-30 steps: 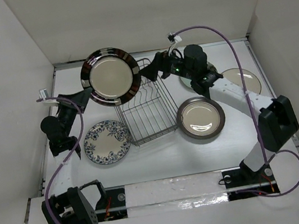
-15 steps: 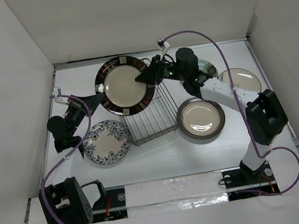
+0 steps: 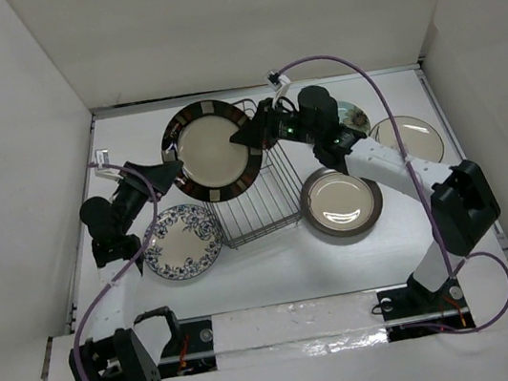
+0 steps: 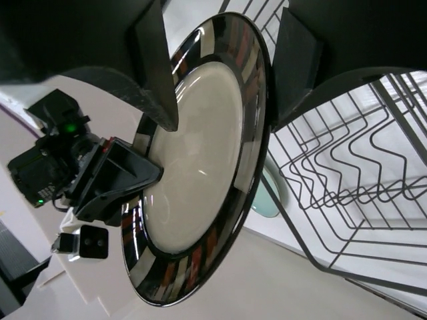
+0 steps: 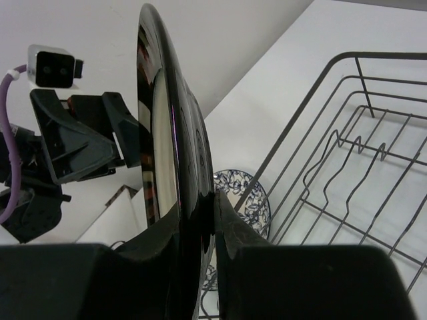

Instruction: Load the plates into the dish rack

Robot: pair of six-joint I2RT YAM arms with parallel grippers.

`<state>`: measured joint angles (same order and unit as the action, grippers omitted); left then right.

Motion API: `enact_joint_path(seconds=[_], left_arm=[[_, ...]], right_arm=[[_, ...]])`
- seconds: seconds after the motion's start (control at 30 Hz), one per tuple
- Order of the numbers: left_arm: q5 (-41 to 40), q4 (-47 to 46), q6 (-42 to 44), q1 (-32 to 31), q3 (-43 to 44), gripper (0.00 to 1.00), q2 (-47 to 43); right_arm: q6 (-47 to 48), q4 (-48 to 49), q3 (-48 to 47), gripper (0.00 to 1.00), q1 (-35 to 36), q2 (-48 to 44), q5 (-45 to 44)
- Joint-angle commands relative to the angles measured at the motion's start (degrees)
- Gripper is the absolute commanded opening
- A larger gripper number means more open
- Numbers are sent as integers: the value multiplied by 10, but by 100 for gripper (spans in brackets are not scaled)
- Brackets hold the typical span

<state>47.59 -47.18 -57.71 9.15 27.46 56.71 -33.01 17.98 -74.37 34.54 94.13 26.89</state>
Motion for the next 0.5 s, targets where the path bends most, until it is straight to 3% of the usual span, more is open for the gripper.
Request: enact_joint_path(seconds=[0.0, 0.1, 0.4, 0.47], left_arm=[[-22, 31, 50, -5, 46, 52, -43], [-62, 136, 102, -5, 79, 53, -42], [-102, 159, 82, -5, 63, 46, -29], [-104, 162, 89, -5, 68, 36, -32]], right_arm=[[14, 23, -27, 0, -3, -49, -92], [23, -5, -45, 0, -3, -65, -149], [48, -86, -86, 0, 9, -61, -323], [62, -113, -100, 0, 21, -53, -377]])
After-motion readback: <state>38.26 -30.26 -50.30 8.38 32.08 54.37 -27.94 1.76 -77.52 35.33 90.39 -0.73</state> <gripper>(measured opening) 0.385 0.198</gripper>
